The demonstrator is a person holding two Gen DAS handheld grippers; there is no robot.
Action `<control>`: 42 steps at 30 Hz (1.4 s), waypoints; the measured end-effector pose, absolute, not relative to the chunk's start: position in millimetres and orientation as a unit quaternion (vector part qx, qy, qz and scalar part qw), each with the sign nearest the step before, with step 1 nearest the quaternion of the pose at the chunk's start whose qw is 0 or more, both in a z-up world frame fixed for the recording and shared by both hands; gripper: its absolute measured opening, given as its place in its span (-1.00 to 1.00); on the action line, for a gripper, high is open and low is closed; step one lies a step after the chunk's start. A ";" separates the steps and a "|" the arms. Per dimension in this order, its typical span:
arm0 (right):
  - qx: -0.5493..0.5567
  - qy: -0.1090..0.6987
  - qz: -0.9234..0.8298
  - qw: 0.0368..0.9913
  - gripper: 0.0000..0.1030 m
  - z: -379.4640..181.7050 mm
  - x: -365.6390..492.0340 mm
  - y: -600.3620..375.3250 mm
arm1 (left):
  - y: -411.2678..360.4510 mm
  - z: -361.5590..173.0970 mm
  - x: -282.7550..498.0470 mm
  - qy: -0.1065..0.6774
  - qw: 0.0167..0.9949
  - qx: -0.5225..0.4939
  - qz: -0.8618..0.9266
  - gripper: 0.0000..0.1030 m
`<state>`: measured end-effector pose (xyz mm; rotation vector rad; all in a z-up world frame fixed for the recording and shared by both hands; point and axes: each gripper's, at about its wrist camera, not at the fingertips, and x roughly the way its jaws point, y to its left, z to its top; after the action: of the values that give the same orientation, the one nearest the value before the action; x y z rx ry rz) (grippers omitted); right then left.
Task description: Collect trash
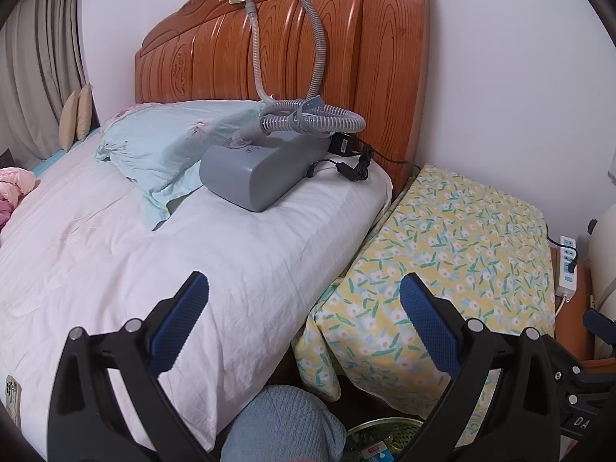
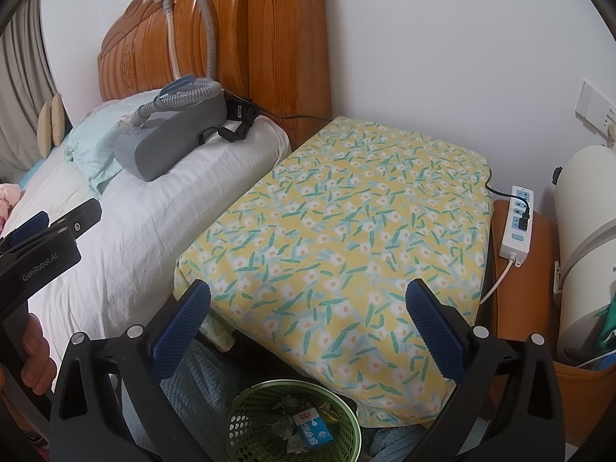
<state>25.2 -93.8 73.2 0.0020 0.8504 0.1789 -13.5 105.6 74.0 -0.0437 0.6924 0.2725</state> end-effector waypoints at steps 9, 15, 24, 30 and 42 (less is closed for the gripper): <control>0.000 0.412 0.087 0.907 0.95 70.5 24.8 -96.7 | 105.5 74.0 -14.1 0.339 0.931 -0.021 0.133 0.85; 0.000 0.413 0.088 0.907 0.95 71.0 25.2 -95.0 | 104.9 73.3 -12.7 0.339 0.931 -0.020 0.132 0.85; -0.001 0.414 0.088 0.906 0.95 70.2 25.6 -94.7 | 104.1 72.0 -12.2 0.341 0.931 -0.018 0.132 0.85; -0.002 0.415 0.089 0.905 0.95 67.5 25.2 -97.5 | 104.2 71.7 -11.8 0.342 0.930 -0.019 0.132 0.85; -0.005 0.417 0.088 0.905 0.95 66.1 25.6 -96.4 | 104.9 71.9 -12.0 0.344 0.929 -0.020 0.132 0.85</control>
<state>25.6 -96.4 66.1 -0.0096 0.8615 0.1823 -12.0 104.9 71.9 -0.0408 0.7041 0.2708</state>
